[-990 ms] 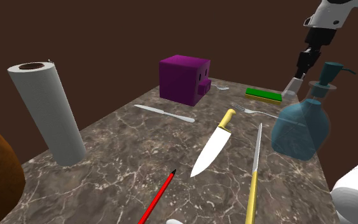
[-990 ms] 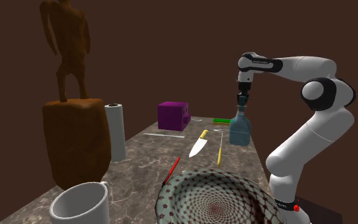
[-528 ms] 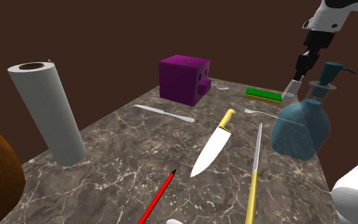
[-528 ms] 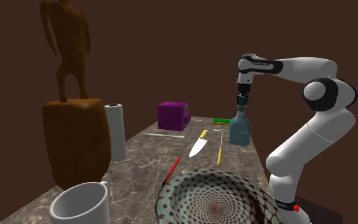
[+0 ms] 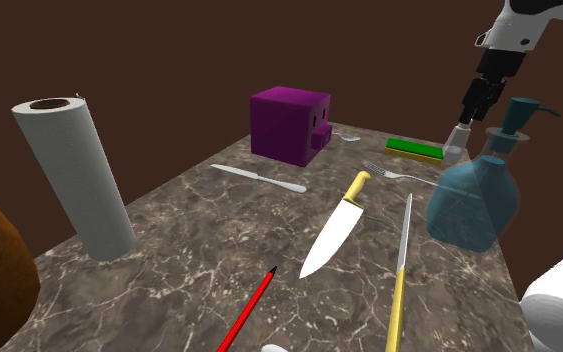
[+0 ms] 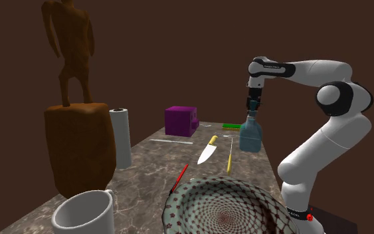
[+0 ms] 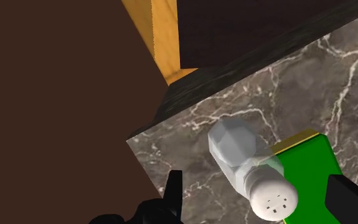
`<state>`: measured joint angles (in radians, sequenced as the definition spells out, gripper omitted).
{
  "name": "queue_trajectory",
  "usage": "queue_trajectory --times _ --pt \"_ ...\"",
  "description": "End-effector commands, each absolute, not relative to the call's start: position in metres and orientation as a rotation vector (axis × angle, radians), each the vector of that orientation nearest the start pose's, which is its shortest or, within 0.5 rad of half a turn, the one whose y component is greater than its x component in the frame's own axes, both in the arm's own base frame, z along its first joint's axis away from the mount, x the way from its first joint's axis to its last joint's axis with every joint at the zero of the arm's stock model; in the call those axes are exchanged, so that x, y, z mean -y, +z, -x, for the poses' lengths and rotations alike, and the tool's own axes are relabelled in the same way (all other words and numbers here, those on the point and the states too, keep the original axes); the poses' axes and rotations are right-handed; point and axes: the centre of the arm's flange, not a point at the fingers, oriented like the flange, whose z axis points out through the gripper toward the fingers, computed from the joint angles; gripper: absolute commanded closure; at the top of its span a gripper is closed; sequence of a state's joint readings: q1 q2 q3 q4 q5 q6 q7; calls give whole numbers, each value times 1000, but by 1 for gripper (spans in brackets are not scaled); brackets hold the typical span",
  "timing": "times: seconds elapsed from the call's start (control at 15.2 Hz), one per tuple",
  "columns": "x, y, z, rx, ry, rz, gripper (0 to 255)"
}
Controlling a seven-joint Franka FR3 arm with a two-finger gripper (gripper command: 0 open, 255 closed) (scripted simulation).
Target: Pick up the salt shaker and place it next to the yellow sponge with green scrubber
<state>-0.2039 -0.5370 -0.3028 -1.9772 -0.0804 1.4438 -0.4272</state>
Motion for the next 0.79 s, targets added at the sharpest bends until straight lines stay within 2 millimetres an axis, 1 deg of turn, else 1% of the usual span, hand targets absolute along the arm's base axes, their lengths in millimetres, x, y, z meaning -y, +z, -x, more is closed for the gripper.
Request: queue_trajectory --times 0.0,0.2,0.73 --pt "223 673 -307 -72 -25 3067 0" --pt "226 709 -306 -72 -25 3067 0" --pt "226 709 -306 -72 -25 3067 0"
